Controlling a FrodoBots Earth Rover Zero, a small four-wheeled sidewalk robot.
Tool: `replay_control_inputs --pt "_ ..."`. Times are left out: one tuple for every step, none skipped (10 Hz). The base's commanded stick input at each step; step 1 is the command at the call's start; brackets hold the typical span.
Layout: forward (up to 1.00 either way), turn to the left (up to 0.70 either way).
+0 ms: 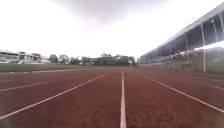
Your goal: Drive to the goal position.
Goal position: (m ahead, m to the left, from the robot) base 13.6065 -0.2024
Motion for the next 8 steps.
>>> replay_control_inputs --pt "0.45 0.00" --pt "0.45 0.00" --pt "0.45 0.00" --pt "0.45 0.00" --pt "0.45 0.00" --pt "0.45 0.00" --pt "0.45 0.00" --pt "0.45 0.00"
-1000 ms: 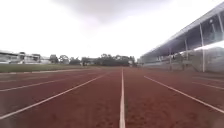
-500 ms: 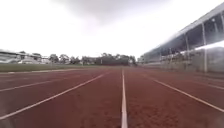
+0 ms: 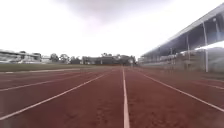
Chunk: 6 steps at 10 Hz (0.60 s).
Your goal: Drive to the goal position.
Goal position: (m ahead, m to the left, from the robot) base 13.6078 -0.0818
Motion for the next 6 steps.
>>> replay_control_inputs --pt "0.45 0.00" --pt "0.45 0.00" --pt "0.45 0.00" --pt "0.45 0.00" --pt "0.45 0.00" --pt "0.45 0.00"
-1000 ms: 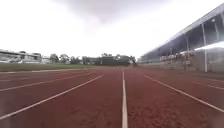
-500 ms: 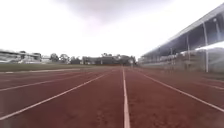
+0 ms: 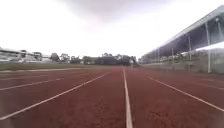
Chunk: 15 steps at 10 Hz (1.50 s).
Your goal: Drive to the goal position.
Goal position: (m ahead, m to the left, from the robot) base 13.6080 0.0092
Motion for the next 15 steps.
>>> replay_control_inputs --pt "0.45 0.00" --pt "0.45 0.00" --pt "0.45 0.00" --pt "0.45 0.00" --pt "0.45 0.00" --pt "0.45 0.00" --pt "0.45 0.00" --pt "0.45 0.00" --pt "0.45 0.00" --pt "0.45 0.00" --pt "0.45 0.00" --pt "0.45 0.00" --pt "0.45 0.00" --pt "0.45 0.00" --pt "0.45 0.00"
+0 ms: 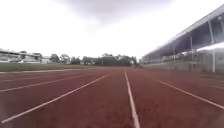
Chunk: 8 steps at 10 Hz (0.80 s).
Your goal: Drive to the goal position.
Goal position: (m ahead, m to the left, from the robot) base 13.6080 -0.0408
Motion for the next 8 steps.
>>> replay_control_inputs --pt "0.45 0.00" --pt "0.45 0.00" --pt "0.45 0.00" --pt "0.45 0.00" --pt "0.45 0.00" --pt "0.45 0.00" --pt "0.45 0.00" --pt "0.45 0.00"
